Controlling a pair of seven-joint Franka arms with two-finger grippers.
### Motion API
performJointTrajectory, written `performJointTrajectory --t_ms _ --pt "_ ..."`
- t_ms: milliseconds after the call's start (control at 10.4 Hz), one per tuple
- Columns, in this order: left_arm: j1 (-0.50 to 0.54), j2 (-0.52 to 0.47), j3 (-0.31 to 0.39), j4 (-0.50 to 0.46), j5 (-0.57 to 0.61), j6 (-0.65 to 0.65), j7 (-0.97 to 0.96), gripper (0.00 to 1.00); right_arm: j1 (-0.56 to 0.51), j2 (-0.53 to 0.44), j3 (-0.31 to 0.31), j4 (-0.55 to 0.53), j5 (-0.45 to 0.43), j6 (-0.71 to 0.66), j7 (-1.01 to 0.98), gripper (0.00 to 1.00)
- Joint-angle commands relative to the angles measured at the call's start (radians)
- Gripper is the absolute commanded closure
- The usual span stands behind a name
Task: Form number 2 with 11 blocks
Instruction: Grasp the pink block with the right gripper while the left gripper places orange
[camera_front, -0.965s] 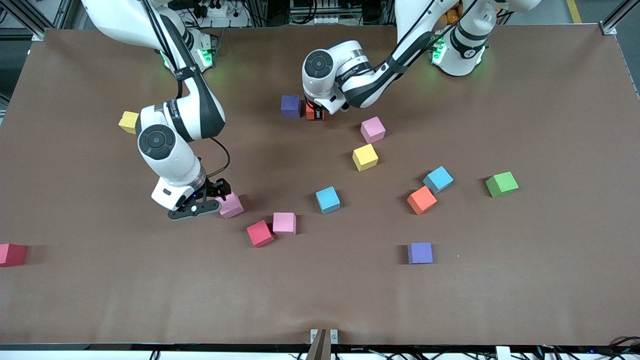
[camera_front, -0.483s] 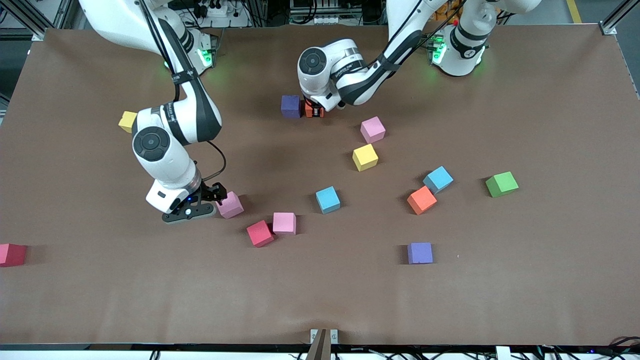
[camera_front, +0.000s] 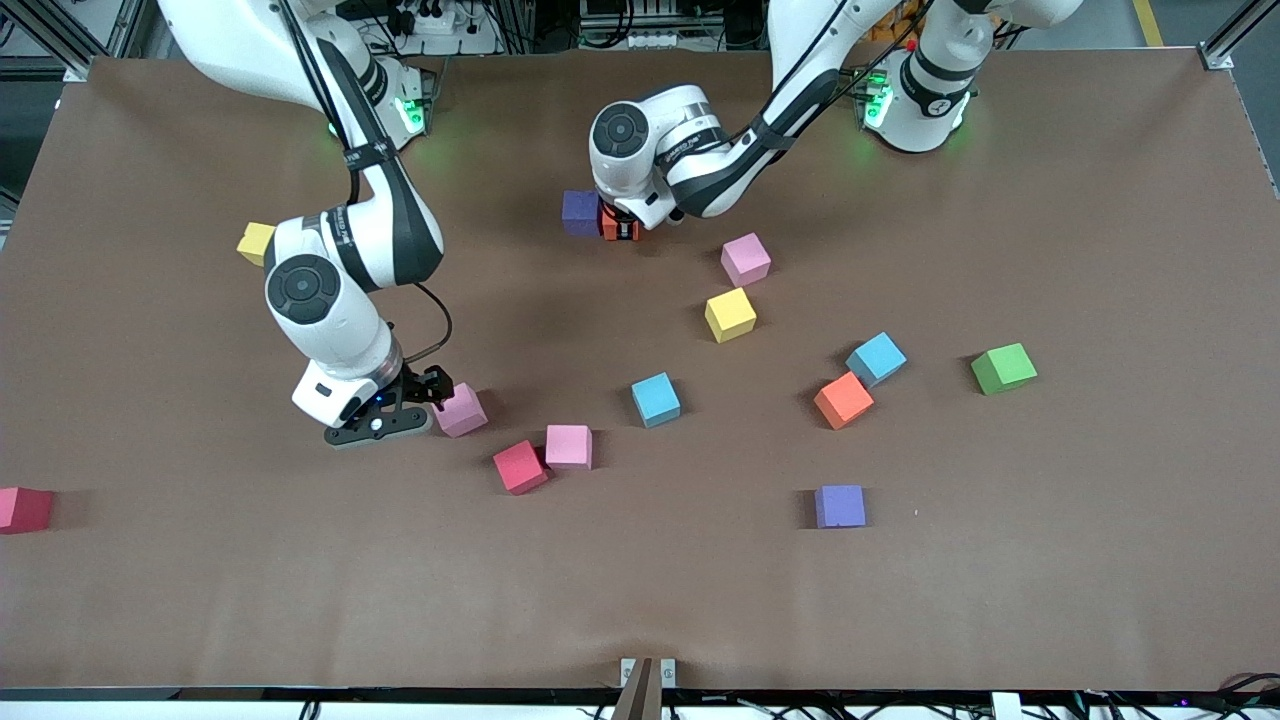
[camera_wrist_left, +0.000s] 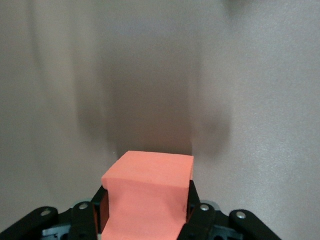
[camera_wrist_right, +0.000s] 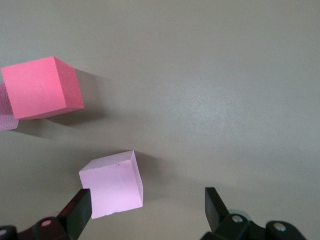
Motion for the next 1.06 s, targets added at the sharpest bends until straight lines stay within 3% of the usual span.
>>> performJointTrajectory --t_ms 0,869,965 --pt "-0.058 0.018 0.044 0.032 0.027 0.000 -0.047 1.00 -0.002 0.012 -0.002 0.017 0.013 0.002 -0.016 0.00" --pt "-0.086 0.030 0.051 0.045 0.027 0.000 -0.047 1.00 -0.002 0.021 -0.002 0.018 0.012 0.004 -0.040 0.00" --pt "-0.085 0.028 0.051 0.045 0.033 0.000 -0.030 0.92 -0.002 0.021 -0.002 0.018 0.012 0.004 -0.040 0.00"
